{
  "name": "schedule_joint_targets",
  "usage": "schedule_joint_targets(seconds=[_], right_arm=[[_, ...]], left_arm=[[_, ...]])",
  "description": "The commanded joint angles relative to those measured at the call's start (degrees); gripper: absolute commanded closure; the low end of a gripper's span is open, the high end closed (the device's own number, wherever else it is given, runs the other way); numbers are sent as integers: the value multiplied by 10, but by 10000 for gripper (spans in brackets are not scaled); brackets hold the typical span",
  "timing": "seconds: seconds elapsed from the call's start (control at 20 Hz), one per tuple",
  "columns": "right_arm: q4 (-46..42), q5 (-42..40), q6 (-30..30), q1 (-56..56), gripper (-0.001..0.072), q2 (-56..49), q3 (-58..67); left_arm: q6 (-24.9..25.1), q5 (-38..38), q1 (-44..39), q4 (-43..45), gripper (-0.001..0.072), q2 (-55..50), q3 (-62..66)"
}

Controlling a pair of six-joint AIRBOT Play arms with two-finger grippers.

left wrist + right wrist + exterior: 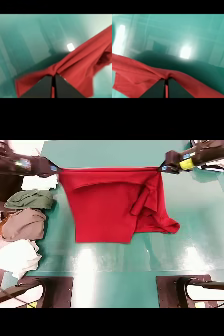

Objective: Fold the shirts.

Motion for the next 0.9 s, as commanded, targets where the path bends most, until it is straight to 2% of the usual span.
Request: schedule_joint_targets(seconds=[0.0,0.05,0.1,0.15,0.2,0.3,0.35,0.4,0.6,0.75,0.85], right_arm=[[-3,-98,-5,-6,697,-74,15],[-3,-102,-5,-6,682,-88,29],[-3,-101,-5,-7,489,-99,43],[-2,-100,-5,-8,172,-106,56],[-2,-90,-5,-12,126,-107,67],[-1,-45,-9,-22,154,-97,83],[0,-8,-27,-23,260,-84,83],[0,24,-45,-26,301,-73,83],[1,123,-59,-27,301,-38,83],[1,169,-70,-27,301,-5,60],[1,156,-70,-27,301,36,2]], left_arm=[[-17,89,1,5,684,-92,-22],[-24,97,1,5,682,-102,-22],[-25,104,1,6,522,-106,-22],[-29,107,6,6,193,-105,-21],[-35,96,15,6,115,-105,-12],[-39,34,50,6,116,-104,16],[-39,-1,68,6,115,-101,23],[-39,-31,85,5,116,-97,24],[-23,-116,110,16,116,-96,3],[-7,-114,110,17,116,-92,-99],[14,-96,110,17,116,-93,-174]])
